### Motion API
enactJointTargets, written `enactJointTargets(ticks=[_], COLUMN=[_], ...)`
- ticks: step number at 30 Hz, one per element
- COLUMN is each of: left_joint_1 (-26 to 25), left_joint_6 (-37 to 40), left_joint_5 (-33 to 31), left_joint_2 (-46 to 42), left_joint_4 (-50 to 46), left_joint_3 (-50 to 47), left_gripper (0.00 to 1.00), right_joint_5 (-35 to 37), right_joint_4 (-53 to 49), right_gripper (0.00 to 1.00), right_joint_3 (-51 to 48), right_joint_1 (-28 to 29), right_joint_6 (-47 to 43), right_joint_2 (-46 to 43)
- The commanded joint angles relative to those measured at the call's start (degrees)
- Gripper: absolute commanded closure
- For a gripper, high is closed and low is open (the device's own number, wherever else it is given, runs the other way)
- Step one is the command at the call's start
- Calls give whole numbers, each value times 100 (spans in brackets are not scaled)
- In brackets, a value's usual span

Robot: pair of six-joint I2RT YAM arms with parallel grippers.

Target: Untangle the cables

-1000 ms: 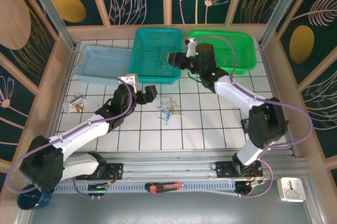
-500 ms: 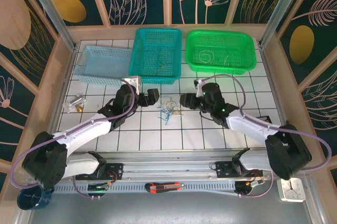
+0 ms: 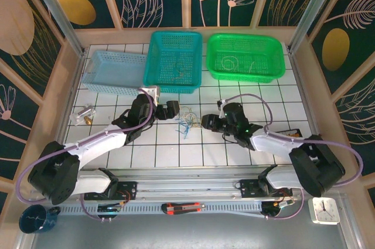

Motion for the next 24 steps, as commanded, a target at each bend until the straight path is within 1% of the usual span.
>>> enactJointTargets(ticks=[1,7,15,18,22,23,24], left_joint_1=[33,35,33,35,35,34,34], left_joint_6=[-94,-116,-118,-120,-74,-44,-1], left_joint_5=[97,132,155,152,166,176,198], left_joint_2=[50,101,112,100,90,86,78], left_joint_4=[92,99,97,100,100,100,100], left_joint_3=[82,77,116,108,75,71,64], left_gripper=[1,1,1,1,1,1,1], right_joint_5=[-211,-318,-384,-401,-401,-401,-410], right_joint_4=[608,879,1051,1095,1098,1100,1100], right_gripper=[56,58,64,73,97,100,100], right_joint_3=[-57,39,92,92,99,101,106], right_joint_1=[52,61,62,68,62,60,62], right_joint_6=[206,252,273,286,277,278,279], right_joint_2=[239,638,913,946,903,878,847])
